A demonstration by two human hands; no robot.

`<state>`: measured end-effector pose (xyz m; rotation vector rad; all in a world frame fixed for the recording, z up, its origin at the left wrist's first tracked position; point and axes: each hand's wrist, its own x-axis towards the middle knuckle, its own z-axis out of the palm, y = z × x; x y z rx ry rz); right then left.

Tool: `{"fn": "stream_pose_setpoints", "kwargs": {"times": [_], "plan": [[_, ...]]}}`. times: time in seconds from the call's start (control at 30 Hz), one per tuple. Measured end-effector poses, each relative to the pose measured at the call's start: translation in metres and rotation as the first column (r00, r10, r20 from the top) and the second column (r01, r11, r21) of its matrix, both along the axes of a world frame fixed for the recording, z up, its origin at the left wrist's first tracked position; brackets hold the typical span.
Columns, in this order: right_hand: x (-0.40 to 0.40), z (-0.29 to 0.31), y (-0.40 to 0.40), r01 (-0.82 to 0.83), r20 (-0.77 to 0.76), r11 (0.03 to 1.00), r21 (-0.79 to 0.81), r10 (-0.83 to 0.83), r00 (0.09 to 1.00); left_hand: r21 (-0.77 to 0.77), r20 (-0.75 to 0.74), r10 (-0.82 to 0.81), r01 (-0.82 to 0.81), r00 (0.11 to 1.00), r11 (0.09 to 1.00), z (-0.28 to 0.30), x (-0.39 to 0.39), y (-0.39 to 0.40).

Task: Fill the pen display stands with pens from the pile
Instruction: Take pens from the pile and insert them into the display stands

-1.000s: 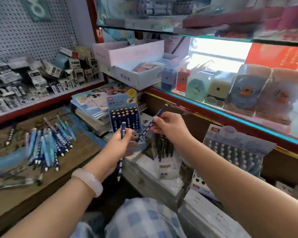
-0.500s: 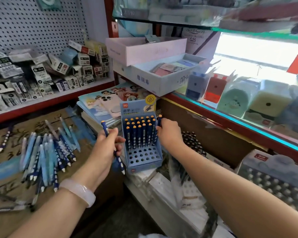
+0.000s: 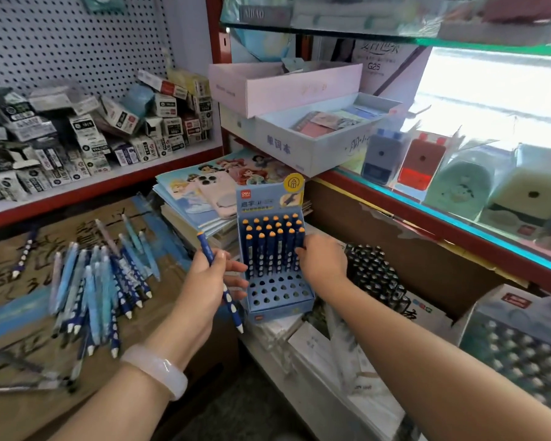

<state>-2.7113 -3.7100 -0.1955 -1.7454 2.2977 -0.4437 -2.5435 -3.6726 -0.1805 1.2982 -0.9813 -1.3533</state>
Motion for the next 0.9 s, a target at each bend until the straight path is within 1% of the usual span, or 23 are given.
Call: {"fn": "stream_pose_setpoints", "kwargs": {"times": [0.17,0.27,0.37,0.47,0.5,0.53,0.57,0.6,0.63,0.7,0.73,0.8,0.87,0.9], "plan": [[0.008,0.001,-0.001,0.056,-0.021,0.998,0.014,-0.056,0.998,0.01,0.045,-0.006,0.006,0.999,1.0,-0.001,-0.001,0.003],[0.01,-0.001,0.002,0.038,-0.016,0.999,0.02,-0.037,0.999,-0.006,0.052,0.032,-0.032,0.998,0.999,0.005,-0.004,0.005],[0.01,0.002,0.007,0.059,0.046,0.998,0.015,-0.06,0.997,-0.023,0.045,0.016,-0.015,0.999,1.0,0.008,-0.004,0.009],[0.008,0.013,0.02,0.131,0.131,0.991,-0.029,-0.127,0.983,-0.067,0.117,-0.068,0.076,0.991,0.995,0.009,0.0,0.017],[0.008,0.018,0.025,0.128,0.16,0.989,-0.071,-0.116,0.98,-0.089,0.149,-0.084,0.098,0.985,0.991,0.01,0.001,0.02],[0.01,0.023,0.03,0.089,0.194,0.988,-0.123,-0.064,0.979,-0.109,0.179,-0.095,0.116,0.979,0.987,0.011,0.003,0.023],[0.014,0.029,0.035,0.019,0.244,0.986,-0.167,0.022,0.97,-0.127,0.205,-0.104,0.132,0.973,0.983,0.012,0.004,0.024],[0.02,0.034,0.039,-0.067,0.312,0.978,-0.197,0.127,0.941,-0.141,0.229,-0.116,0.151,0.967,0.978,0.012,0.005,0.025],[0.026,0.039,0.042,-0.151,0.394,0.967,-0.207,0.223,0.892,-0.151,0.25,-0.132,0.173,0.959,0.973,0.012,0.006,0.026],[0.038,0.045,0.046,-0.268,0.531,0.945,-0.189,0.328,0.782,-0.16,0.276,-0.168,0.218,0.946,0.963,0.014,0.006,0.029],[0.043,0.046,0.047,-0.302,0.574,0.936,-0.181,0.35,0.741,-0.159,0.286,-0.185,0.237,0.94,0.958,0.015,0.006,0.031],[0.049,0.046,0.049,-0.324,0.624,0.928,-0.185,0.366,0.69,-0.147,0.309,-0.208,0.263,0.928,0.953,0.017,0.005,0.034],[0.054,0.045,0.051,-0.32,0.653,0.928,-0.192,0.364,0.664,-0.143,0.313,-0.228,0.283,0.922,0.948,0.018,0.007,0.035],[0.055,0.045,0.052,-0.323,0.649,0.926,-0.196,0.369,0.665,-0.14,0.302,-0.241,0.293,0.922,0.946,0.016,0.008,0.035]]}}
